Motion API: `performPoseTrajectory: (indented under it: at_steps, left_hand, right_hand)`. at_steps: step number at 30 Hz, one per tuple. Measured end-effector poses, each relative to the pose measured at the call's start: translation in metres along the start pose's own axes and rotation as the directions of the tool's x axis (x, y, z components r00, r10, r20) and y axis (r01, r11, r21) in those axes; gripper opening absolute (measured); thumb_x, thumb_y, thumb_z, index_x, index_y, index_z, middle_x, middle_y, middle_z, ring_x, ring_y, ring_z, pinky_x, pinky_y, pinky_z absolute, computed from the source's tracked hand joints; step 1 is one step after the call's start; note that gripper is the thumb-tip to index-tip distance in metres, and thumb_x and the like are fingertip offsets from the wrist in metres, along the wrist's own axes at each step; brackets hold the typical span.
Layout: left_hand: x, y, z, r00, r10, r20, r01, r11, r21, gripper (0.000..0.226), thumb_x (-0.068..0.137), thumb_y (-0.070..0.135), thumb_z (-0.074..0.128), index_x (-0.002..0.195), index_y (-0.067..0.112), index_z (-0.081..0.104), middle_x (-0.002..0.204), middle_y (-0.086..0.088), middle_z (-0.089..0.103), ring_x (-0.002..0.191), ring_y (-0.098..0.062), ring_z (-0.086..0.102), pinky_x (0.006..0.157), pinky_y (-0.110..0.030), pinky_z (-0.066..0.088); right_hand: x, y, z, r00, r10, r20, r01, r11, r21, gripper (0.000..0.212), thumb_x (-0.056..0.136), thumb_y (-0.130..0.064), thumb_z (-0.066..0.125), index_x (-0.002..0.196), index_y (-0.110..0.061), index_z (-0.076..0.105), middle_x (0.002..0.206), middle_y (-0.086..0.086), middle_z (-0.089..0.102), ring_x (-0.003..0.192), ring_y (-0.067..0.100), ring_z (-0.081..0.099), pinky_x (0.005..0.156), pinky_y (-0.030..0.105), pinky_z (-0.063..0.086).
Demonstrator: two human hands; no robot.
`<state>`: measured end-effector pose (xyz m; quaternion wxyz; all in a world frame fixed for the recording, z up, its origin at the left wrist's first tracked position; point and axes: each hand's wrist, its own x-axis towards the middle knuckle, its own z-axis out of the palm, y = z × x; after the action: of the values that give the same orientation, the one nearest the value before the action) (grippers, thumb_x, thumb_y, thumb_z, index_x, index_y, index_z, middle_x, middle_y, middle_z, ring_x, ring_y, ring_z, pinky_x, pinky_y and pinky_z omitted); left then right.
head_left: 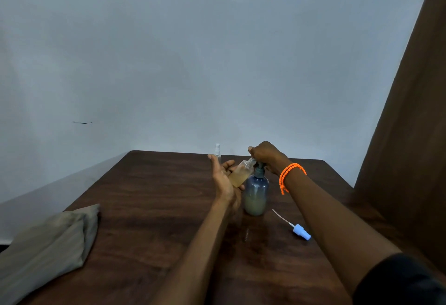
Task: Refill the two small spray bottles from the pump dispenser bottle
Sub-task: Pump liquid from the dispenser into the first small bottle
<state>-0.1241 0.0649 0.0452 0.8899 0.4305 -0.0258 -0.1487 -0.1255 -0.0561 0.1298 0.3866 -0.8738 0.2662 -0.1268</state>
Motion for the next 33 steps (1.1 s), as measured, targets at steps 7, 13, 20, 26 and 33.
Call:
performPoseTrajectory:
  at_steps: [7,13,20,26,33]
  left_hand:
    - [0.004,-0.002,-0.004,1.000,0.005,-0.028,-0.004,1.000,0.018,0.104,0.084,0.089,0.027,0.127,-0.001,0.056,0.092,-0.009,0.064,0.058,-0.017,0.057,0.040,-0.024,0.030]
    - [0.003,-0.002,-0.003,1.000,0.005,-0.004,-0.005,1.000,-0.013,0.100,0.089,0.086,0.025,0.129,0.000,0.054,0.101,-0.014,0.064,0.062,-0.019,0.062,0.038,-0.025,0.034]
    - [0.003,-0.005,-0.004,1.000,0.000,-0.021,0.000,1.000,0.004,0.100,0.090,0.086,0.024,0.127,-0.001,0.056,0.091,-0.010,0.063,0.057,-0.018,0.059,0.039,-0.025,0.032]
    - [0.000,-0.003,-0.001,1.000,-0.005,0.003,0.005,1.000,-0.011,0.094,0.092,0.084,0.024,0.122,0.002,0.056,0.092,-0.010,0.062,0.059,-0.018,0.059,0.039,-0.025,0.032]
    - [-0.001,-0.003,-0.003,1.000,-0.015,0.008,0.015,1.000,-0.005,0.096,0.091,0.085,0.023,0.123,0.001,0.056,0.097,-0.012,0.062,0.061,-0.018,0.060,0.040,-0.026,0.032]
  right_hand:
    - [0.003,0.011,0.013,1.000,0.022,0.022,-0.023,0.997,0.071,0.033,0.097,-0.019,0.055,0.067,-0.009,0.048,0.068,0.008,0.050,0.066,0.023,0.050,0.063,0.032,0.041]
    - [0.008,0.002,0.004,1.000,0.007,0.005,-0.008,0.999,0.038,0.033,0.097,-0.023,0.052,0.067,-0.008,0.047,0.067,0.008,0.050,0.062,0.022,0.047,0.057,0.028,0.038]
    - [0.006,0.011,0.011,1.000,0.007,0.001,-0.007,0.999,0.046,0.034,0.096,-0.019,0.055,0.065,-0.010,0.046,0.066,0.006,0.049,0.074,0.026,0.050,0.065,0.032,0.040]
    - [0.009,0.005,0.005,1.000,-0.012,0.015,0.013,1.000,-0.010,0.035,0.096,-0.017,0.051,0.064,-0.009,0.042,0.062,0.006,0.047,0.056,0.018,0.041,0.052,0.027,0.032]
    - [0.007,0.007,0.007,1.000,-0.020,0.008,0.020,1.000,-0.008,0.033,0.095,-0.016,0.053,0.065,-0.010,0.043,0.066,0.006,0.047,0.068,0.022,0.045,0.057,0.029,0.034]
